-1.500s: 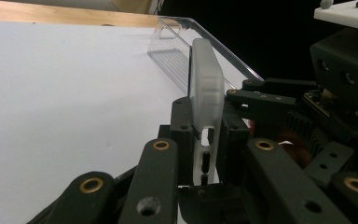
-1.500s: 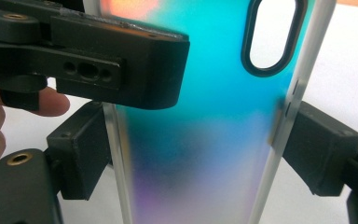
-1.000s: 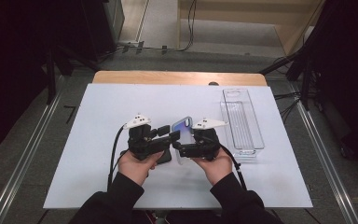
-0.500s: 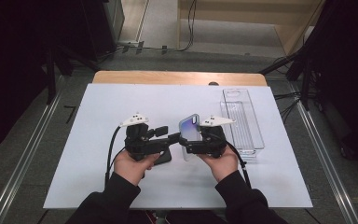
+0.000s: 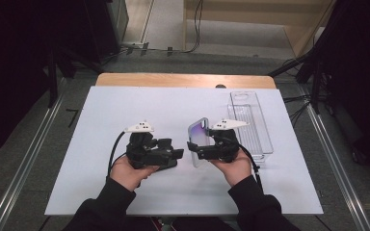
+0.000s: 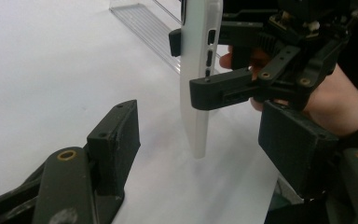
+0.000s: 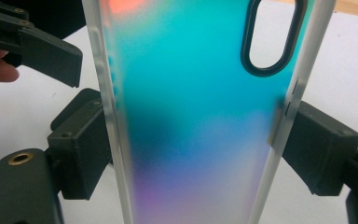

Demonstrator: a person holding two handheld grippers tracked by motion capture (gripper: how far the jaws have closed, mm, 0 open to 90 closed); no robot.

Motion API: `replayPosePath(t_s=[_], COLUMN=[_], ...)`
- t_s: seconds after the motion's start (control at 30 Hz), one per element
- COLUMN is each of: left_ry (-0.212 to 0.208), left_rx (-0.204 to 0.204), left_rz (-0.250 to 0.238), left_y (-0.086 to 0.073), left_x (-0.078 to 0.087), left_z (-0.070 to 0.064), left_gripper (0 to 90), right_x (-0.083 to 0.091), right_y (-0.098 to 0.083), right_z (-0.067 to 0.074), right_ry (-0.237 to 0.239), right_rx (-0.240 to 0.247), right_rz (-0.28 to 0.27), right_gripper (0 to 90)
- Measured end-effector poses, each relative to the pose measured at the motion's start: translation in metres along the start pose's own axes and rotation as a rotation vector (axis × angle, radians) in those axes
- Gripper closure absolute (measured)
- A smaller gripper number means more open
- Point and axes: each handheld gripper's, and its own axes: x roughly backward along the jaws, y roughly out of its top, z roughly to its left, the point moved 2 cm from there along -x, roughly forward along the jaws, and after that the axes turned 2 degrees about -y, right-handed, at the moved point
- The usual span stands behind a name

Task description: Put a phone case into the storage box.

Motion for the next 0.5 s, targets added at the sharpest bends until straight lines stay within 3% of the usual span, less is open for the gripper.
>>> replayPosePath(t_s=[0.17, 0.37, 0.5], left_ry=[-0.056, -0.031, -0.052], left_rx=[-0.069, -0.131, -0.145], left_rz=[0.062, 0.126, 0.149], left_y=[-0.005, -0.018, -0.025], left_x=[0.003, 0.004, 0.006], left_z=[0.003, 0.007, 0.014], left_gripper=[29.5, 29.5, 29.5], right_x=[0.003, 0.006, 0.009], right_y=[0.001, 0.002, 0.004], right_z=[-0.002, -0.004, -0.004], right_ry=[0.021, 0.04, 0.054], right_rx=[0.005, 0.022, 0.041], right_rz=[0.005, 0.012, 0.018], right_gripper=[14.5, 14.5, 14.5])
